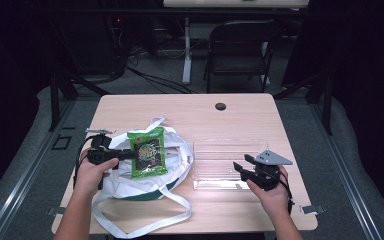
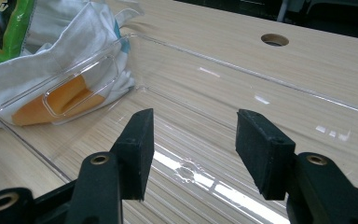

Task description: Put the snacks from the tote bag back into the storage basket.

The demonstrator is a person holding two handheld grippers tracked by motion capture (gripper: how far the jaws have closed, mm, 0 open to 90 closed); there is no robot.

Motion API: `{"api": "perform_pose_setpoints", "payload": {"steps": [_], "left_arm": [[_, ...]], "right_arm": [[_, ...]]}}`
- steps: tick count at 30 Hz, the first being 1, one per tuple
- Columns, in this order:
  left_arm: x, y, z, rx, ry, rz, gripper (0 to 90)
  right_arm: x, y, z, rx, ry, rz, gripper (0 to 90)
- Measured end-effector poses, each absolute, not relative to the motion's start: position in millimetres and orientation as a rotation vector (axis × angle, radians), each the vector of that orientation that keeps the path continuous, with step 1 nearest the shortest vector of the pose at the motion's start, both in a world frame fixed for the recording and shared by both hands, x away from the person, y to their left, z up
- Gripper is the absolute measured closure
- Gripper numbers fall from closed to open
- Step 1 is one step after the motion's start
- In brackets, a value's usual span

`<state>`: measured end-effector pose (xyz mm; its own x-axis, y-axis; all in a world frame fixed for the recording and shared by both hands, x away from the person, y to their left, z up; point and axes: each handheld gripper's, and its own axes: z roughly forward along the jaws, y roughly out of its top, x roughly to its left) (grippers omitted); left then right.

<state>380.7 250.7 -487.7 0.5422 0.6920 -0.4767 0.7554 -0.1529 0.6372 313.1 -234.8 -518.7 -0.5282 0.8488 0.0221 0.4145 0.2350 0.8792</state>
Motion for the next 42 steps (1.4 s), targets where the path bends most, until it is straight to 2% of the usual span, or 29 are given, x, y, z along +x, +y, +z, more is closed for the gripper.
{"api": "perform_pose_setpoints", "payload": {"steps": [32, 36, 40, 42], "left_arm": [[375.5, 245.7, -477.1, 1.849, 1.108, 0.006, 74.3], [374.3, 244.7, -474.8, 1.841, 1.09, 0.03, 74.3], [372.7, 243.0, -472.1, 1.833, 1.075, 0.05, 74.3], [372.2, 242.3, -471.0, 1.84, 1.063, 0.05, 74.3]], "right_arm": [[314.1, -232.1, -519.2, 1.122, 2.057, 1.196, 48.4], [314.7, -232.2, -519.3, 1.116, 2.07, 1.183, 45.8], [313.9, -227.7, -518.6, 1.098, 2.084, 1.18, 47.4], [313.0, -225.9, -517.6, 1.076, 2.096, 1.158, 51.0]]}}
